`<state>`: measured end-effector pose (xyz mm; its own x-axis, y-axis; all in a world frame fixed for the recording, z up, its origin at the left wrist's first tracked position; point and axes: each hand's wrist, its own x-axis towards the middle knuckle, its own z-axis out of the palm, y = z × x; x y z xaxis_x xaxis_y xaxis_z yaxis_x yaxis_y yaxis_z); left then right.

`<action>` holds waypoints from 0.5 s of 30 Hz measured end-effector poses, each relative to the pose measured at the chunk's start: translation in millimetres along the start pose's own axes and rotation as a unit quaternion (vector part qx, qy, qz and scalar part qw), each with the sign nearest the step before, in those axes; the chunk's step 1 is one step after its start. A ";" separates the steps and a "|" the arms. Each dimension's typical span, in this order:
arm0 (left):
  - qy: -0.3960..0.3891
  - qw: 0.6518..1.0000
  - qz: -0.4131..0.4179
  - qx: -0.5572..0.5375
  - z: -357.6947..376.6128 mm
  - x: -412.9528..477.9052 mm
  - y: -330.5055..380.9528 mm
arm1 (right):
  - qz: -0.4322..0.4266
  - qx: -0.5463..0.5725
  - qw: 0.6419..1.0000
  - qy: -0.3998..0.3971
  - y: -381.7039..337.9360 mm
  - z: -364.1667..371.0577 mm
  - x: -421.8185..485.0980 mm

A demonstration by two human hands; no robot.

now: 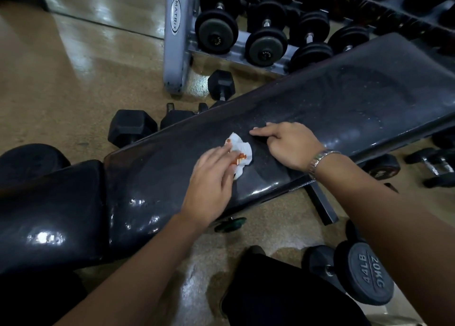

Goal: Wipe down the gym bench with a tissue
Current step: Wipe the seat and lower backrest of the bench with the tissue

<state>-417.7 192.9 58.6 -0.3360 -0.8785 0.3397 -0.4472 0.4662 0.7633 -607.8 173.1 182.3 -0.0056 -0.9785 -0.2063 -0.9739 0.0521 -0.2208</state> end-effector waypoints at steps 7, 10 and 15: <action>-0.061 0.986 0.117 0.100 3.8 -15.7 -0.7 | -0.009 0.027 0.999 0.044 0.2 -5.0 -8.3; -0.011 0.998 0.003 0.068 3.1 7.7 9.5 | -0.048 0.024 0.991 0.122 6.3 -8.4 -14.5; -0.067 0.977 0.174 0.101 9.2 -23.3 12.0 | -0.040 -0.126 0.973 0.188 30.3 -16.2 -21.1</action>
<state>-422.9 220.0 54.8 -0.5962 -0.6480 0.4740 -0.4363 0.7571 0.4862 -640.8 192.1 195.4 0.0365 -0.9838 0.1754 -0.9991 -0.0320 0.0281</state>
